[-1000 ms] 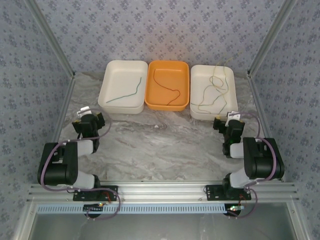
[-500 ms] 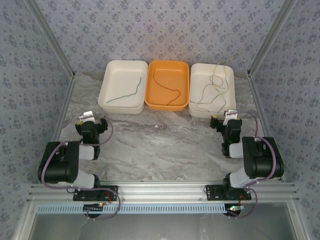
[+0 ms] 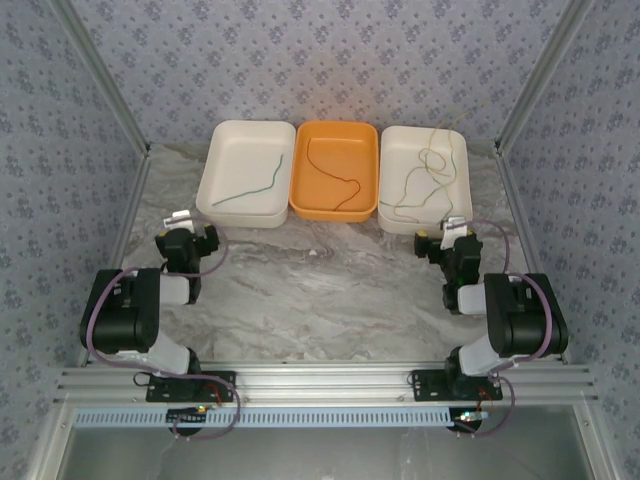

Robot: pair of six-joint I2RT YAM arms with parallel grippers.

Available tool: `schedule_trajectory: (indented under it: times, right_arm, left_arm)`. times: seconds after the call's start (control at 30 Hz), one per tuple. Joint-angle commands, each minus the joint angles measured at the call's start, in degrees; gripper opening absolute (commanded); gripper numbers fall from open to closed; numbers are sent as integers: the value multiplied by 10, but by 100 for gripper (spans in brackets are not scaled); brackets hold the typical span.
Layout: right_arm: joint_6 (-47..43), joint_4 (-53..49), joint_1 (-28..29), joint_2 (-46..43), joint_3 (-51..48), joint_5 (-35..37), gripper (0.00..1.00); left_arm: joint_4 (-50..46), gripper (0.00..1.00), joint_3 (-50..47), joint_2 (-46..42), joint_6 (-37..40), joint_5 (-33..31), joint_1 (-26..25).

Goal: Untangle the cables

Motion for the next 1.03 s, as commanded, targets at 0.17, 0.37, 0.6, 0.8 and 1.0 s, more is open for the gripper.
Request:
schedule_trajectory:
  times: [0.17,0.37,0.6,0.8,1.0]
  right_arm:
    - [13,68,-6,2,-28,27,99]
    - [27,-105,-29,10,70,-17,99]
    - [17,-108,-14,10,72,9,99]
    - [17,-108,-13,10,72,10,99]
    - [18,-106,-14,10,72,7,99]
  left_arm:
    - [13,99,-4,-7,6,9,-2]
    - [8,99,-1,-6,4,4,-1]
    - [3,99,1,-5,3,3,-2]
    - [3,99,2,-6,4,3,-1]
    - [3,99,2,-5,3,3,-1]
